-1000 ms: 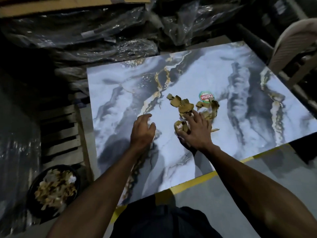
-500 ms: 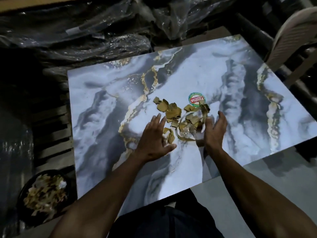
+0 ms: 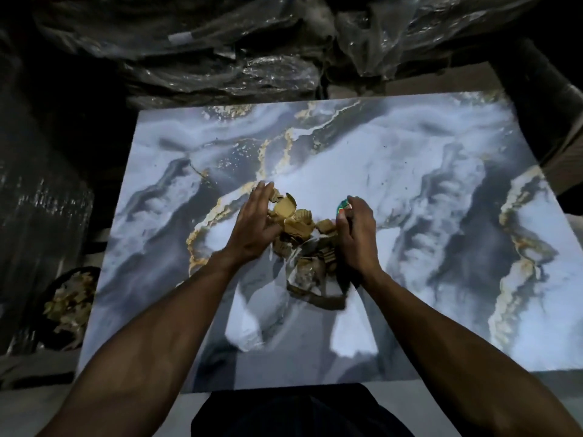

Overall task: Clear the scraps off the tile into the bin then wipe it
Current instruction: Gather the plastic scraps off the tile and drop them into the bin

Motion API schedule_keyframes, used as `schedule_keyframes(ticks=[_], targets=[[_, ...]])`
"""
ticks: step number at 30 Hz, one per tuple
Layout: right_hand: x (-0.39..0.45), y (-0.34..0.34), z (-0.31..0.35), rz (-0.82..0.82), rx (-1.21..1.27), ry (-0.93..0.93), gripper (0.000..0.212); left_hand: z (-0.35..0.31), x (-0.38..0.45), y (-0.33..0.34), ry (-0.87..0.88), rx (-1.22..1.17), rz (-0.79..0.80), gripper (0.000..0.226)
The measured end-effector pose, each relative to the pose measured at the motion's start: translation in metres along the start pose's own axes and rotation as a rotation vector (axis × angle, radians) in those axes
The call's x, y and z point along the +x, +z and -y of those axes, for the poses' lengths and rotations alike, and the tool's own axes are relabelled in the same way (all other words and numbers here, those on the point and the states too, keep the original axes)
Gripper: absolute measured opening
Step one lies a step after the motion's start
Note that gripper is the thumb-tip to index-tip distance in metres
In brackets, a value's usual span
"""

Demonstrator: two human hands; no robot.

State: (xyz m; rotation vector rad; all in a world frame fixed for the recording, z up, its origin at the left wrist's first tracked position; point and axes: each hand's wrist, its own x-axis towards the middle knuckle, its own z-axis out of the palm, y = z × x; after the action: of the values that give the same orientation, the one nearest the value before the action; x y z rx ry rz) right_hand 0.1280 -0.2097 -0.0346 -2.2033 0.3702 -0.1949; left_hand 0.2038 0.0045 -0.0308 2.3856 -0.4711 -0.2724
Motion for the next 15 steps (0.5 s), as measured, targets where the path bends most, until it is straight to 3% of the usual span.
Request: schedule_keyframes(ticks=[6,9,15], targets=[[0.018,-0.005,0.003,0.125,0.012,-0.044,0.056,-0.016,0.031,0.005,0.079,0.112,0.16,0.081],[0.013,-0.004,0.002,0.159,-0.022,-0.13,0.055,-0.026,0.029,0.008,0.148,0.236,0.211,0.064],[-0.009,-0.006,-0.009,0.129,-0.197,-0.219,0.04,-0.017,0.004,0.003,0.251,0.383,0.157,0.05]])
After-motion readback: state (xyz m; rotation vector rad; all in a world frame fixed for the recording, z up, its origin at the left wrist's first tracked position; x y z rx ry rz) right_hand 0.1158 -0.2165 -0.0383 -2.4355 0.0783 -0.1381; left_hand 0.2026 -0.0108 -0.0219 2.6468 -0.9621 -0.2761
